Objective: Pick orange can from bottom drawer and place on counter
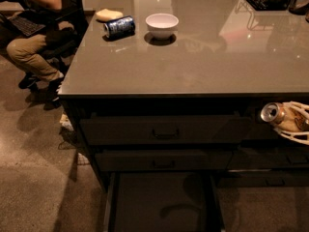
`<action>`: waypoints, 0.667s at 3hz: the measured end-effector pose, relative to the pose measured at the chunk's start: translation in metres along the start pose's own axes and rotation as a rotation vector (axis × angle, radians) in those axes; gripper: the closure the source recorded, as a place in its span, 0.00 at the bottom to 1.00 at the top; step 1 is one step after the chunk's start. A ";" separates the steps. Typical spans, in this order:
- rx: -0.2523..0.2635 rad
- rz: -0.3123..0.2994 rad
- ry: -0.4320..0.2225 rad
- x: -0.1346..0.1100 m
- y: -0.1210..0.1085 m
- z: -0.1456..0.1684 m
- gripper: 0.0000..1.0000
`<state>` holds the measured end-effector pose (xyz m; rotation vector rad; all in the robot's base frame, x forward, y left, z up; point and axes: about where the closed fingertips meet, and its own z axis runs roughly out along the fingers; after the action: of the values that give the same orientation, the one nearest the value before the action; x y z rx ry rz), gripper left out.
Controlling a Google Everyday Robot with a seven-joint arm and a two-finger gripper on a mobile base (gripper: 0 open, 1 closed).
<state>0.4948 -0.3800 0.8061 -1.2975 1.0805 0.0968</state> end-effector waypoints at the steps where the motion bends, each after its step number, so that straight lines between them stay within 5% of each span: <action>1: 0.000 0.000 0.000 0.000 0.000 0.000 1.00; 2: 0.006 -0.012 -0.029 -0.007 -0.013 0.003 1.00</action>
Offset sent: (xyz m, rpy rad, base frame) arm 0.0104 -0.0030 0.0326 0.0294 -0.0534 0.0311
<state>0.5007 -0.3784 0.8199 -1.2939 1.0471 0.1030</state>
